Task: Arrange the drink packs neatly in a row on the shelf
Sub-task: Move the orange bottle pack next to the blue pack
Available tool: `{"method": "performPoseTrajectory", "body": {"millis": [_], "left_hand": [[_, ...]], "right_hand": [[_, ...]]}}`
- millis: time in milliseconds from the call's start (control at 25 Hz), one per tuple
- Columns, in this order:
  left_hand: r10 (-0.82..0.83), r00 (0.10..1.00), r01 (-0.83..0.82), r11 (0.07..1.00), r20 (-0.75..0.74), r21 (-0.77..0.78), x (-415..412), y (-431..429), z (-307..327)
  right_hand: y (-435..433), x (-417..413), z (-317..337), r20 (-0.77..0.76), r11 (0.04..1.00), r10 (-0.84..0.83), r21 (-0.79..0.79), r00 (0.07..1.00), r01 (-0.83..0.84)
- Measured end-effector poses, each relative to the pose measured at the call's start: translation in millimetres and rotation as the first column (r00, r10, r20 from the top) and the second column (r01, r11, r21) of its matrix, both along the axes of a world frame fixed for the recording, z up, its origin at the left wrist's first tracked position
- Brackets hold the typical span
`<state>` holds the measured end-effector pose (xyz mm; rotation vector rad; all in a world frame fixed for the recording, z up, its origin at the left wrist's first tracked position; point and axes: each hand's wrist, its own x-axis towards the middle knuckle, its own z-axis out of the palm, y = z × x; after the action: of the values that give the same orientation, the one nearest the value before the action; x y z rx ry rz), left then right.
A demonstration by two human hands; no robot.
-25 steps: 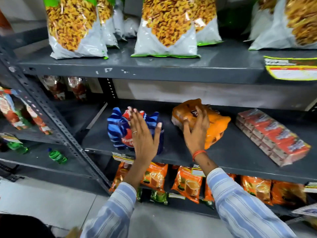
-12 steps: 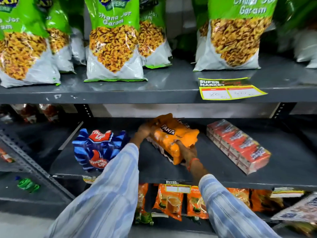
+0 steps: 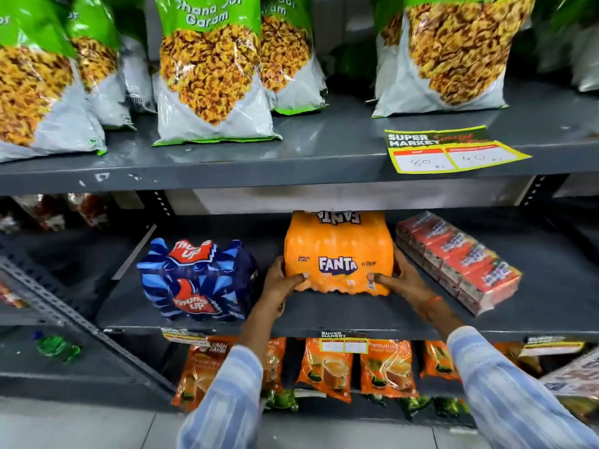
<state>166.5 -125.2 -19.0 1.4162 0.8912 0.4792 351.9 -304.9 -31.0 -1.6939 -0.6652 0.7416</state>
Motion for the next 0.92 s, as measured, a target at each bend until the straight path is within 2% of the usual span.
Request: {"method": "performPoseTrajectory", "body": {"millis": [160,320,400,440,480,560,640,680,720,840,920], "left_hand": [[0.012,0.994,0.017,0.963,-0.106,0.27,-19,-21,-21],[0.12,0.985,-0.065,0.925,-0.127,0.375,-27,-37,-27],[0.254,0.955,-0.175,0.897,-0.152,0.406,-22,-60,-25],[0.297,0.942,-0.211,0.883,-0.153,0.419,-18,-80,-24],[0.271,0.953,-0.193,0.89,-0.137,0.414,-12,-104,-23],[0.044,0.992,-0.003,0.94,-0.114,0.34,3,-150,-23],[-0.161,0.979,0.187,0.954,-0.125,0.232,18,-171,-21],[-0.206,0.969,0.228,0.959,-0.139,0.168,23,-170,-19],[-0.22,0.966,0.236,0.965,-0.139,0.115,25,-166,-17],[-0.19,0.976,0.202,0.972,-0.108,0.117,15,-151,-15],[-0.199,0.975,0.213,0.962,-0.098,0.17,5,-130,-14]], "right_hand": [[-12,-11,-16,0.081,0.997,0.071,0.022,0.994,-0.073],[-18,-26,-21,0.145,0.998,0.049,0.032,0.988,-0.055],[-16,-32,-7,-0.029,0.993,-0.028,0.115,0.999,0.031],[-18,-31,-3,-0.13,0.992,-0.082,0.088,0.988,0.094],[-26,-28,-2,-0.171,0.993,-0.116,0.013,0.979,0.12],[-50,-21,-15,-0.158,0.984,-0.164,-0.102,0.974,0.149],[-70,-32,0,-0.229,0.978,-0.202,-0.094,0.952,0.185],[-68,-28,0,-0.263,0.967,-0.249,-0.128,0.932,0.222],[-55,-27,4,-0.237,0.946,-0.315,-0.155,0.919,0.284],[-19,-42,28,-0.199,0.954,-0.291,0.009,0.936,0.299],[-16,-44,11,-0.185,0.925,-0.341,0.109,0.922,0.364]]}}
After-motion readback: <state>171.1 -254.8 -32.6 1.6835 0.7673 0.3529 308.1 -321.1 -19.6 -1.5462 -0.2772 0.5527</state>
